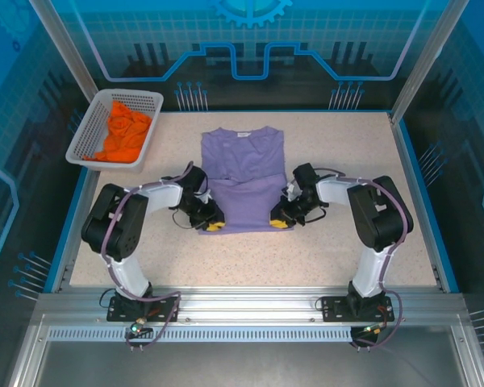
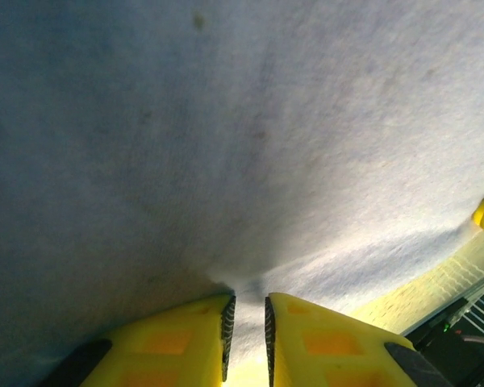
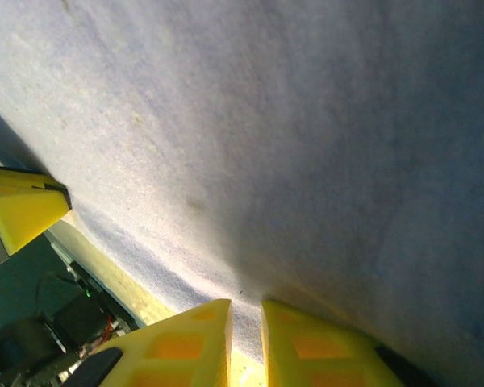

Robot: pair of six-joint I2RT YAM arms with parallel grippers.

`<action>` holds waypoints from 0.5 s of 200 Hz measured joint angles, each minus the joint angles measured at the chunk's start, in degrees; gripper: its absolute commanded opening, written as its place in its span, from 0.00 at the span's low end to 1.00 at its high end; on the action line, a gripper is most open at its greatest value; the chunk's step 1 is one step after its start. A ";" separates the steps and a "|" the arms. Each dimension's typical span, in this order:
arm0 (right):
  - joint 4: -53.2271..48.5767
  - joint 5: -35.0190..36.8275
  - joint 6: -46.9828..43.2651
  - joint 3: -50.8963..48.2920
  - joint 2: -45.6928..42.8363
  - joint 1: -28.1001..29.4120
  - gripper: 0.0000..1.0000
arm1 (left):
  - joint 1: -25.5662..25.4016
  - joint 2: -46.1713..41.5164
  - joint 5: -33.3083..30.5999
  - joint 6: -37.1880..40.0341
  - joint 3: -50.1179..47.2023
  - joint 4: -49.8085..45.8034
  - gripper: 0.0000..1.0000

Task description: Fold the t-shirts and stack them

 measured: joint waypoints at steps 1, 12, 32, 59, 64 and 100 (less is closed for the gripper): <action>0.04 -0.04 -0.04 -0.15 -0.11 0.04 0.19 | 0.00 -0.13 -0.02 -0.02 -0.13 -0.04 0.23; 0.61 -0.66 -1.09 -2.32 -1.44 0.59 0.21 | 0.00 -2.12 -0.15 0.11 -2.23 -1.31 0.24; 0.85 -1.77 -2.36 -5.92 -4.07 2.01 0.27 | 0.00 -5.68 -0.81 0.09 -5.57 -4.22 0.26; -0.44 -2.16 -3.13 -8.26 -7.54 3.67 0.39 | 0.42 -9.51 -3.43 -0.11 -6.91 -9.86 0.34; -1.09 -1.92 -3.21 -8.44 -8.09 3.74 0.40 | 0.72 -10.08 -4.02 -0.20 -6.75 -10.78 0.37; -5.70 2.03 -2.51 -8.20 -12.44 3.63 0.43 | 2.67 -11.91 -6.25 -0.31 -0.04 -15.74 0.38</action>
